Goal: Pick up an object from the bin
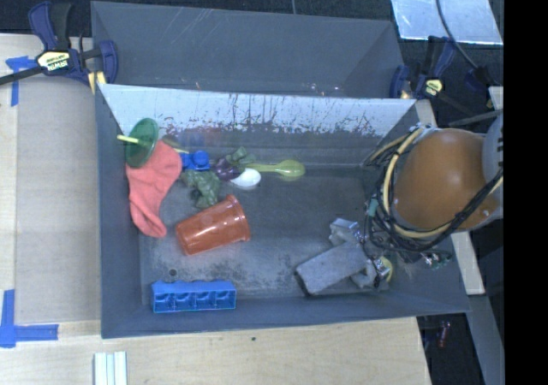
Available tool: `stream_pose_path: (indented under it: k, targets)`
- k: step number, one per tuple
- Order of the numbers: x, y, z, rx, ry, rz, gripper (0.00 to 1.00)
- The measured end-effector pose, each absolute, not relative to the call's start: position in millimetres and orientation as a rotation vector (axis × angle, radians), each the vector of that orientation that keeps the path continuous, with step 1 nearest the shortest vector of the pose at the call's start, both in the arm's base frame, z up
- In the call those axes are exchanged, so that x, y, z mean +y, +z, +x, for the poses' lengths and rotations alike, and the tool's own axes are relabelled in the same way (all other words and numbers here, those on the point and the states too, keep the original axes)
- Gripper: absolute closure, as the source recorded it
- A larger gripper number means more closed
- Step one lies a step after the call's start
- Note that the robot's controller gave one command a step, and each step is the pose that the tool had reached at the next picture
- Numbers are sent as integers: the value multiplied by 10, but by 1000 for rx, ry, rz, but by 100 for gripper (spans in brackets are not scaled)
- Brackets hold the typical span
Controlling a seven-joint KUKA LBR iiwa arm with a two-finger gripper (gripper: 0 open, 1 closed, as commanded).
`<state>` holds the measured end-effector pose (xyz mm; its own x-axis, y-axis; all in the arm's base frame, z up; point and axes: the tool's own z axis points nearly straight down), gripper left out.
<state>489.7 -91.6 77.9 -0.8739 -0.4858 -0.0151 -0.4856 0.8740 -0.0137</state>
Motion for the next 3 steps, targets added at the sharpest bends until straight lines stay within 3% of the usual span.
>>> stream_pose_path:
  k: [3]
  targets:
    - [-916,778,4897,3023,-15,-784,100]
